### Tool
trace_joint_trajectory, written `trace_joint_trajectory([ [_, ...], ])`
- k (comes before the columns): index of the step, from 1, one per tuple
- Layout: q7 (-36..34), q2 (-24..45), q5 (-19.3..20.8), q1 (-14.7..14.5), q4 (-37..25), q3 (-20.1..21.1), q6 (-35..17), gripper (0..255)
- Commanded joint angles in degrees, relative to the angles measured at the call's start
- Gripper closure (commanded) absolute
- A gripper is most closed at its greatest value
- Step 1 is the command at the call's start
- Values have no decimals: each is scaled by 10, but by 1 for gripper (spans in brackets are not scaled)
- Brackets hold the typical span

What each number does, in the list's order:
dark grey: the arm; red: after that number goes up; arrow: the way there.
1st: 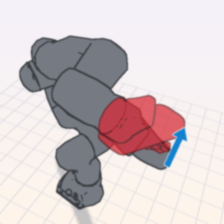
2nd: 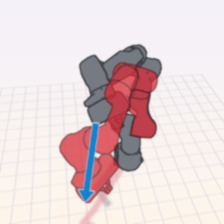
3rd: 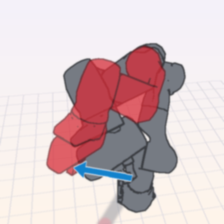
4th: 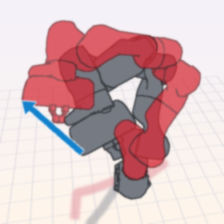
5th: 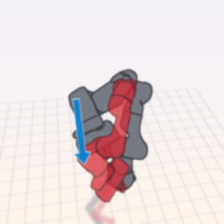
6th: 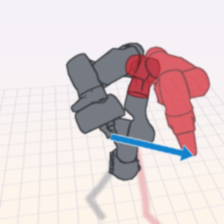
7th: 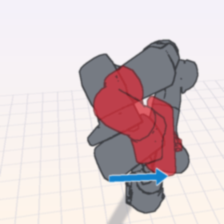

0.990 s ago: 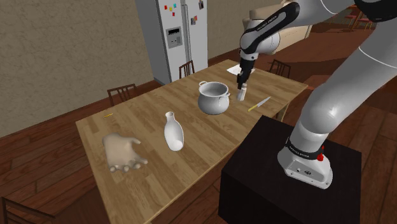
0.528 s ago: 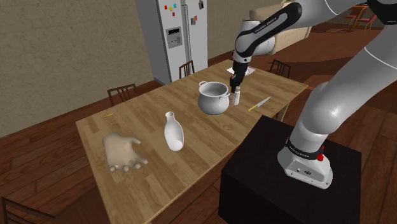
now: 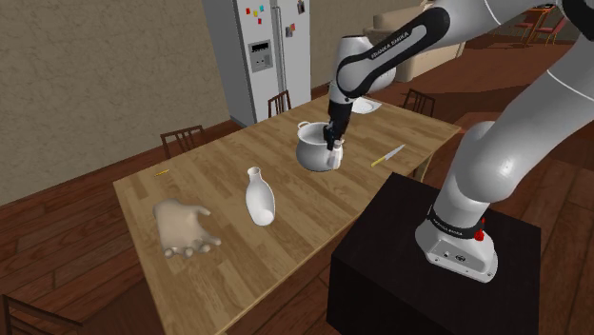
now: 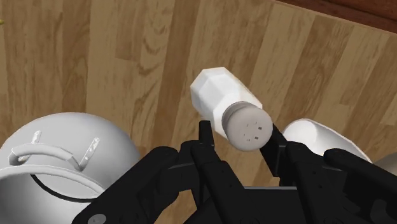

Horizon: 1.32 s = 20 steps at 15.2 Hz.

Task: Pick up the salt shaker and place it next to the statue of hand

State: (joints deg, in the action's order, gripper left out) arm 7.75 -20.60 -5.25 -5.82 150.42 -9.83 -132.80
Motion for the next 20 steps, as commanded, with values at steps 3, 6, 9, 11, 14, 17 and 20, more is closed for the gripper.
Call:
trace_joint_trajectory([
  [3,-60,6,-17,-30,-4,44,-9,255],
  [6,-104,23,-29,-52,-17,76,-17,255],
  [9,-148,45,-38,-72,-37,107,-24,255],
  [11,-177,63,-41,-85,-54,126,-28,255],
  [14,-221,92,-42,-102,-84,154,-33,255],
  [17,-266,126,-36,-117,-119,181,-35,255],
  [20,-313,163,-25,-132,-160,204,-35,255],
])
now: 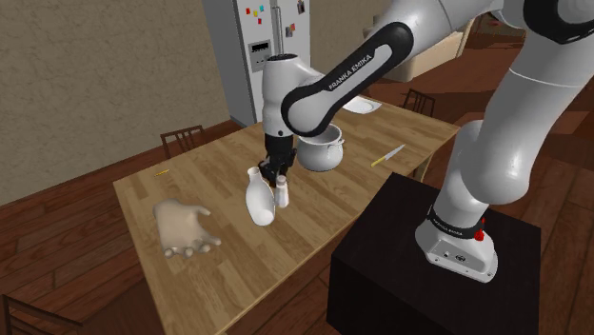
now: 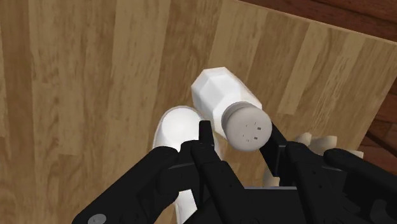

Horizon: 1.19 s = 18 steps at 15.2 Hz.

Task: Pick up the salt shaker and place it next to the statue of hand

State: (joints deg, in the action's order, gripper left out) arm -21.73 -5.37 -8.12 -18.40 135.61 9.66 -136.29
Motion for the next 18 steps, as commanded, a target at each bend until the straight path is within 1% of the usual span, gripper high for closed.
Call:
trace_joint_trajectory([
  [1,-33,23,8,-11,-26,16,0,255],
  [7,-126,108,48,-45,-128,48,13,255],
  [13,-210,204,95,-90,-254,63,44,255],
  [14,-217,214,100,-95,-267,63,48,255],
  [18,-219,229,105,-97,-256,61,21,255],
])
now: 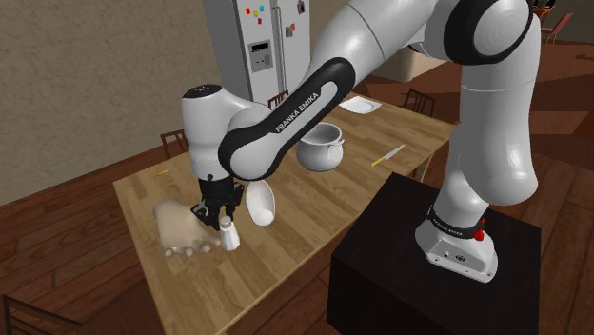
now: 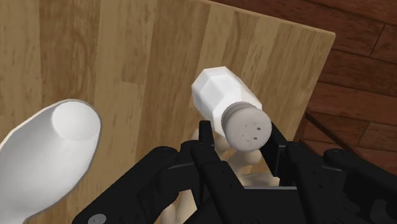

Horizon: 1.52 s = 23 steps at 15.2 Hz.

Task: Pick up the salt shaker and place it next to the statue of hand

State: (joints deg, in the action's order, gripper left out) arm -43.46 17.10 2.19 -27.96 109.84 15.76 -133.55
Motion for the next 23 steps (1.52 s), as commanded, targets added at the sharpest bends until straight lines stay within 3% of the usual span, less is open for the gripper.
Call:
trace_joint_trajectory([
  [1,-2,8,3,-2,5,-1,-13,255],
  [23,-22,119,40,-19,30,-24,-147,255],
])
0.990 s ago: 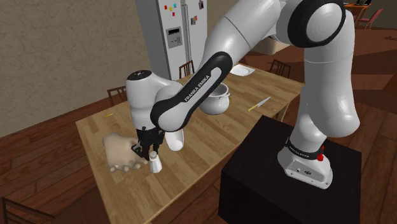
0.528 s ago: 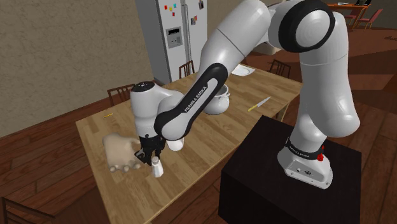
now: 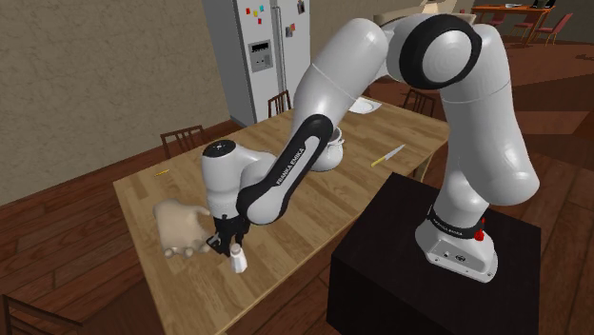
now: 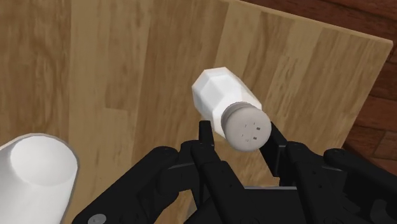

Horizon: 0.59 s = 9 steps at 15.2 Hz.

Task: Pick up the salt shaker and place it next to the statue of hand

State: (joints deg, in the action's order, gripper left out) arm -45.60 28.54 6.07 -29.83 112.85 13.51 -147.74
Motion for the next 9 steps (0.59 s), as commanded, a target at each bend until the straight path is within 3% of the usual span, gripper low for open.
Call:
trace_joint_trajectory([
  [1,-1,10,3,-2,0,-3,-11,255],
  [9,-9,63,17,-12,-8,-16,-56,255],
])
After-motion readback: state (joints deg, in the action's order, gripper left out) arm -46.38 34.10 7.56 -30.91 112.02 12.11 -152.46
